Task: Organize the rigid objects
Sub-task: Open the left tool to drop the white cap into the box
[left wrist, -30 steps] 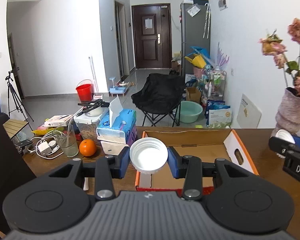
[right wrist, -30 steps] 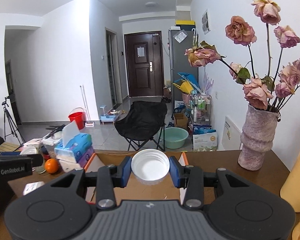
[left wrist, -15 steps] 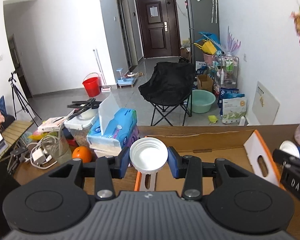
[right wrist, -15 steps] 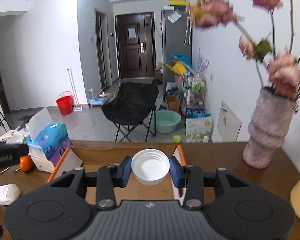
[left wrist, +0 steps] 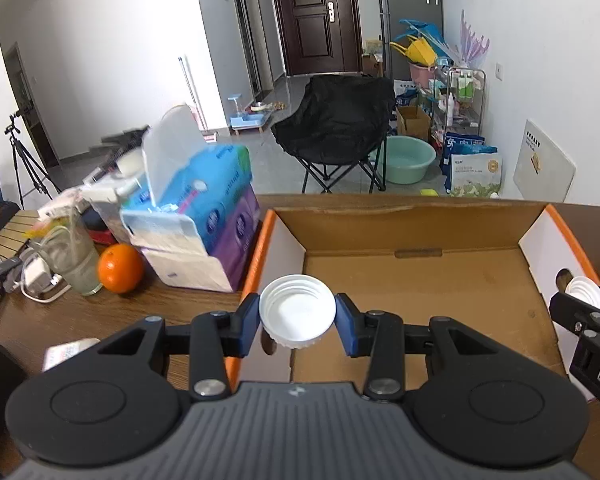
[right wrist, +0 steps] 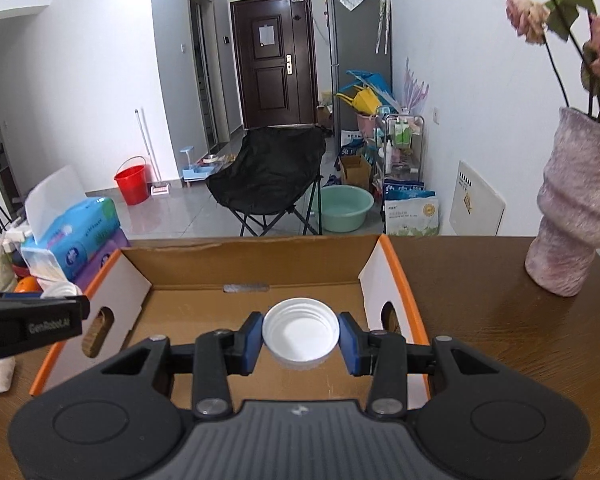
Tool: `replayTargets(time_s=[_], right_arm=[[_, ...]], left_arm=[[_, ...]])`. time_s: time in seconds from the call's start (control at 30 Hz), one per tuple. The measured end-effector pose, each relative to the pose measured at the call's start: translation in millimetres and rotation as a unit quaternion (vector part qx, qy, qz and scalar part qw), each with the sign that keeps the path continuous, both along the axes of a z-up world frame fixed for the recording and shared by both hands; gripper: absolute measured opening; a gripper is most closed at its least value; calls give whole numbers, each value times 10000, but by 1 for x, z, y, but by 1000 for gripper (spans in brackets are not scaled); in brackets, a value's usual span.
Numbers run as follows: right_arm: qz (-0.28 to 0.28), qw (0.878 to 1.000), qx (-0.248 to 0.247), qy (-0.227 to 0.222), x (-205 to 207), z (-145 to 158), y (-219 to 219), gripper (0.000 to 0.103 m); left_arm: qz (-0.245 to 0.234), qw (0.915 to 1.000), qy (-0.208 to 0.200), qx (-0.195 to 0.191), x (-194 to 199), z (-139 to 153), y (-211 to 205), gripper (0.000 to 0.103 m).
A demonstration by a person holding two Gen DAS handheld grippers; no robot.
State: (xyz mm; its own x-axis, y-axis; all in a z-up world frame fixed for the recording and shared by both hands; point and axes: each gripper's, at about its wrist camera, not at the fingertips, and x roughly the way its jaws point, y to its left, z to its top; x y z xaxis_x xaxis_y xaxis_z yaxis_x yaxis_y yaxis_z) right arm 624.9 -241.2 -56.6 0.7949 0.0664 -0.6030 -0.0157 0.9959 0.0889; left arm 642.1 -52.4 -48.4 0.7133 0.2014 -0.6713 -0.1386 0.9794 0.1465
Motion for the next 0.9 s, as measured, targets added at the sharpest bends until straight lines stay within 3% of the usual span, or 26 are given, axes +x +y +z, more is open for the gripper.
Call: replayTargets(time_s=[0.47, 0.53, 0.57, 0.6, 0.63, 0.67, 0.7, 0.73, 0.9], right_arm=[[-53, 10000, -8, 59, 15, -36, -5, 39], [-55, 9999, -5, 91, 16, -39, -5, 39], [-71, 9999, -13, 122, 15, -39, -5, 39], [-87, 9999, -3, 132, 14, -40, -6, 44], [-74, 9999, 19, 146, 15, -39, -7, 57], [-63, 9999, 21, 144, 13, -40, -8, 66], [-84, 9999, 3, 95, 10, -40, -9, 85], [-127, 9999, -27, 14, 6, -40, -10, 94], [-99, 9999, 58, -55, -4, -39, -14, 101]], left_arm=[[-176, 9998, 60, -94, 11, -31, -5, 42], [-169, 9999, 10, -13, 10, -31, -6, 60], [-177, 9998, -50, 5, 9, -31, -6, 80], [-198, 9997, -171, 0, 6, -29, -5, 93], [-200, 9994, -280, -21, 4, -27, -4, 99], [-213, 9991, -349, -60, 1, -25, -2, 103], [-229, 9990, -367, -100, 1, -24, -1, 103], [-246, 9990, -353, -151, 1, -22, 0, 103], [-256, 9990, -339, -165, -4, -21, 2, 103]])
